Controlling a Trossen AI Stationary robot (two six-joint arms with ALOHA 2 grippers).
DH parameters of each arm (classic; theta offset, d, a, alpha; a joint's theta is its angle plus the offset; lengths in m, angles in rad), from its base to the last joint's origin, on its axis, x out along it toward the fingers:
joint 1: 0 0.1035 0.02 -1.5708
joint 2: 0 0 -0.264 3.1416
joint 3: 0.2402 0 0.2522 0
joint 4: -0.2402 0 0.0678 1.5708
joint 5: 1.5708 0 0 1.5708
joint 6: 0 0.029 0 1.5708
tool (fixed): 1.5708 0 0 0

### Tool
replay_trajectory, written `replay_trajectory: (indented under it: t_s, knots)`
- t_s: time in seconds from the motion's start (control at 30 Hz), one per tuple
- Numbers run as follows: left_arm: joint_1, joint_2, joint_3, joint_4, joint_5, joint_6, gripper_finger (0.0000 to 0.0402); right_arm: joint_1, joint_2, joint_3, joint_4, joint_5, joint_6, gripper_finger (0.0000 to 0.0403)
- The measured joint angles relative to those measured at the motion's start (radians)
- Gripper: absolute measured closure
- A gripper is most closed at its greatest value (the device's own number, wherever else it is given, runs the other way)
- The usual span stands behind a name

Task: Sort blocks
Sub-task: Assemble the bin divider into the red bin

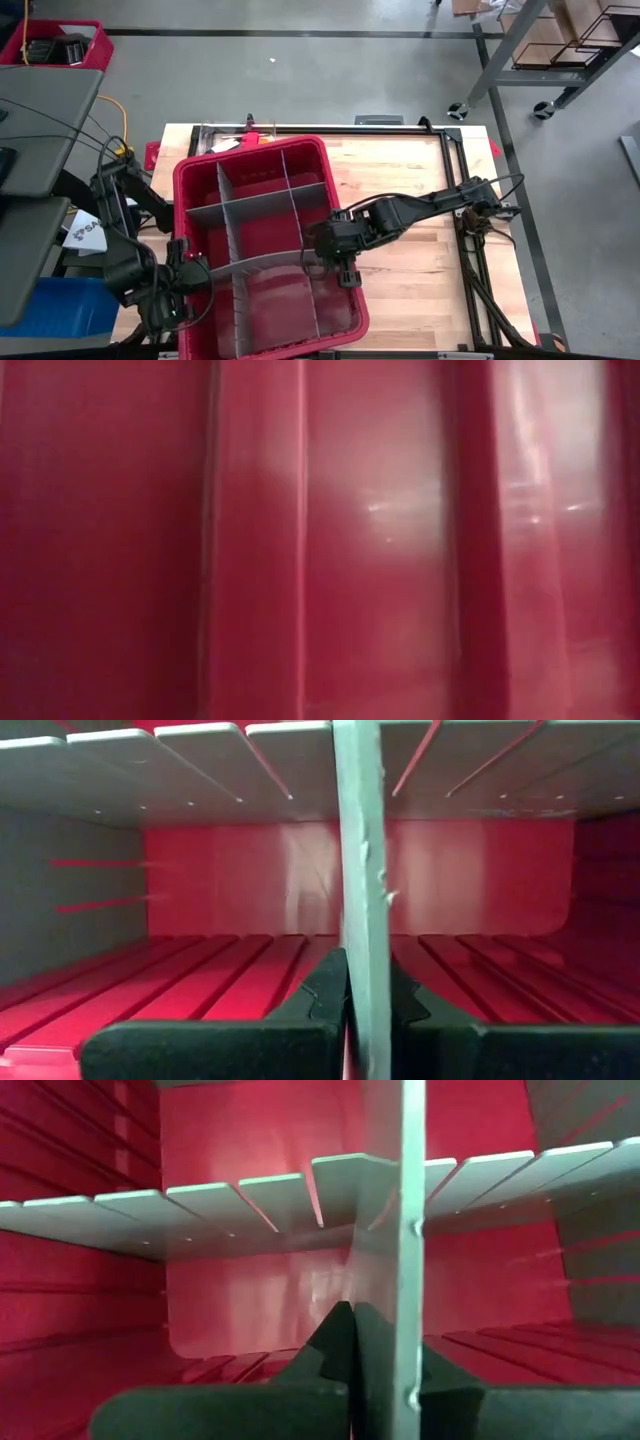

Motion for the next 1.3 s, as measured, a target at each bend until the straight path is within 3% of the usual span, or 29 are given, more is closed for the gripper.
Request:
replay_trajectory:
  t_s: [0.3, 0.63, 0.77, 1.07, 1.3]
  knots:
    - [0.028, 0.013, 0.000, 0.027, 0.031, -0.012, 0.0392, -0.009, 0.026, -0.046, 0.015, -0.058, 0.058, 0.0403]
    - [0.064, -0.006, 0.028, 0.033, 0.101, -0.067, 0.0381, -0.006, 0.028, 0.030, -0.026, -0.055, 0.072, 0.0402]
    - [0.069, -0.036, 0.040, 0.049, 0.088, -0.075, 0.0356, -0.006, 0.030, 0.039, -0.028, -0.058, 0.082, 0.0386]
    - [0.074, -0.122, 0.043, 0.105, 0.090, -0.071, 0.0260, 0.004, 0.025, 0.039, -0.062, -0.099, 0.065, 0.0283]
    - [0.075, -0.174, 0.044, 0.104, 0.049, -0.013, 0.0223, -0.008, -0.010, 0.040, -0.066, -0.121, 0.082, 0.0273]
